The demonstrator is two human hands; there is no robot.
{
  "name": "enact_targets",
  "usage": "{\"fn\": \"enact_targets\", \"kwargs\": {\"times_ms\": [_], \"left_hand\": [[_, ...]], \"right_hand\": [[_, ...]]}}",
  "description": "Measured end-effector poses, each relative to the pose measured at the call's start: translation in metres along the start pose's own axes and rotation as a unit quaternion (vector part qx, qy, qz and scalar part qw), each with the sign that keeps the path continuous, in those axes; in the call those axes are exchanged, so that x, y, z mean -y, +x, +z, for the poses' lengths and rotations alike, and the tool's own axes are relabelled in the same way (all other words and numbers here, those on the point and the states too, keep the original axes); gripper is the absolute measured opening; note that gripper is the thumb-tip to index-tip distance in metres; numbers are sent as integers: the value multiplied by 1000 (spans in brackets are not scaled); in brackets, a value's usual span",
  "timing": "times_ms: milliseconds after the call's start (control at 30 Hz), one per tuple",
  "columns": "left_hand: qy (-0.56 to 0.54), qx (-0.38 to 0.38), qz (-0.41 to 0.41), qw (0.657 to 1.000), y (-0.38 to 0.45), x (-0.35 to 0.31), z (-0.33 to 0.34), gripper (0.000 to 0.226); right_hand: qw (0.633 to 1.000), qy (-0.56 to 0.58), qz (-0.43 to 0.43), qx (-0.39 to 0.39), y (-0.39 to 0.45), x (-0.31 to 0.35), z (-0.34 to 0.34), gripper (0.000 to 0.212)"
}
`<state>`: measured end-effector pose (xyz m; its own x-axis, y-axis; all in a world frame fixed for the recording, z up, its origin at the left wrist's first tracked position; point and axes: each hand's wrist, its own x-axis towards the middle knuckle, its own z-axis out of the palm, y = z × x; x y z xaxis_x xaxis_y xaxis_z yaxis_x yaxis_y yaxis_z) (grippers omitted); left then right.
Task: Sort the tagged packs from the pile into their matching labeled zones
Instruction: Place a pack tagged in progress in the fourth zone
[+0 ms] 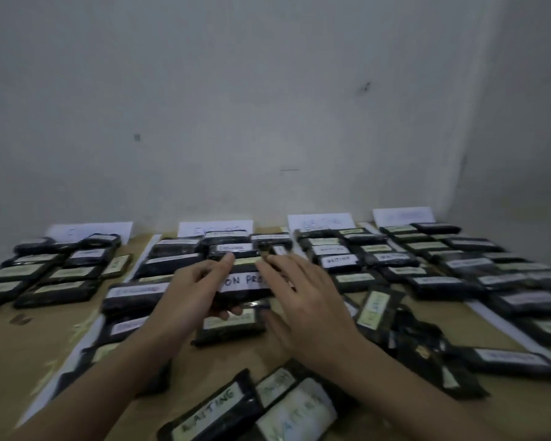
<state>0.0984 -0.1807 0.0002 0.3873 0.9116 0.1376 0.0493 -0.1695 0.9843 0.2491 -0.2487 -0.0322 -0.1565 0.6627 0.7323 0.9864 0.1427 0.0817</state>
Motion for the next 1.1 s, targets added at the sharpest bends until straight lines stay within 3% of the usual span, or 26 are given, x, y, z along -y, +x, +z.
{"fn": "enact_targets", "kwargs": {"times_ms": [167,367,467,567,733,800,900,1100], "left_hand": [[-13,61,-5,998,14,-10,56,35],[105,161,64,979,11,-26,152,26],[228,207,152,939,8,-25,196,20],[314,265,214,886,3,-23,236,31],[463,340,286,767,-5,-21,288,49],[490,349,306,738,-9,-21,302,49],[506,361,312,718,-14,-20,314,49],[503,365,317,716,-14,-15,314,44]], "right_hand": [[999,-46,20,-17,-21,-45,-24,44],[991,-106,75,20,-74,-117,-67,48],[984,-142,99,45,-105,-153,-90,52],[970,-176,148,79,-137,-192,-112,61],[941,-198,225,157,-192,-254,-141,62],[927,-205,257,178,-208,-271,-150,62],[911,-213,277,219,-220,-280,-156,61],[884,-197,303,296,-223,-285,-162,56]]}}
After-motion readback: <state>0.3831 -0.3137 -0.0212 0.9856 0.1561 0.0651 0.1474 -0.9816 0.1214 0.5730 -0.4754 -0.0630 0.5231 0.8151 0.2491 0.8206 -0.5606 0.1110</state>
